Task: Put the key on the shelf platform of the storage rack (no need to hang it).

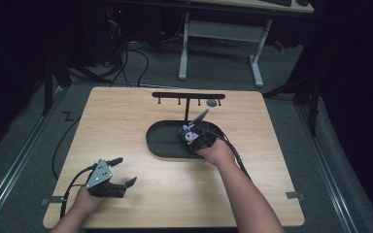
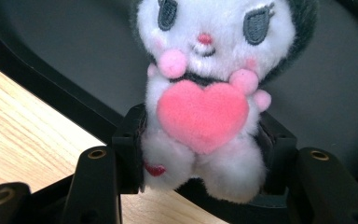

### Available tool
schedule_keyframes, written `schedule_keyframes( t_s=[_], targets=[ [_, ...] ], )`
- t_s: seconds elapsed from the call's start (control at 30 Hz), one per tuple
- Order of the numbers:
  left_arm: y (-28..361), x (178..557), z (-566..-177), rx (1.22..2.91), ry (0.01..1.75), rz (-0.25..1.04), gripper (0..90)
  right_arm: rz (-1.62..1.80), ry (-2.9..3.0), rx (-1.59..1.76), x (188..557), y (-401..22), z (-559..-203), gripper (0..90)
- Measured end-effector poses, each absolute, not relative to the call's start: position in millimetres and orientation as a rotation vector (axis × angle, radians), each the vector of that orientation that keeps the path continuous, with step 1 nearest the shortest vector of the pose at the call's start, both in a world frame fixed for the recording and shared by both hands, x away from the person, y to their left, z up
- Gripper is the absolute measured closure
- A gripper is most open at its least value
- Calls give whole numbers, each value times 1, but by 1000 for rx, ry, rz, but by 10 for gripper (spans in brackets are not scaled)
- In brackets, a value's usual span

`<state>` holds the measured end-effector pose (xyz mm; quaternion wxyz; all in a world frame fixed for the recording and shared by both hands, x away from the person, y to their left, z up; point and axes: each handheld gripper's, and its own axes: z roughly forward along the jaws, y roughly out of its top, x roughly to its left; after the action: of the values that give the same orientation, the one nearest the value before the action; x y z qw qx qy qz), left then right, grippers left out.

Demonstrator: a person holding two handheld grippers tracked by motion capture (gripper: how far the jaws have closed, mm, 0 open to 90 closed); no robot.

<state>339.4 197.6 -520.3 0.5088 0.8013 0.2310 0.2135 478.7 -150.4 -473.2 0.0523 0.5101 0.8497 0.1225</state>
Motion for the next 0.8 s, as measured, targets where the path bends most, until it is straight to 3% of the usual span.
schedule_keyframes(
  t_s=[0.3,0.57,0.8],
  targets=[
    [197,340,-521,1931,557,515,154,382,2580,1566,479,-151,-480,446],
    [197,339,-521,1931,557,515,154,449,2542,1586,480,-151,-475,334],
    [197,339,-521,1932,557,516,154,456,2521,1598,479,-152,-469,307]
  ],
)
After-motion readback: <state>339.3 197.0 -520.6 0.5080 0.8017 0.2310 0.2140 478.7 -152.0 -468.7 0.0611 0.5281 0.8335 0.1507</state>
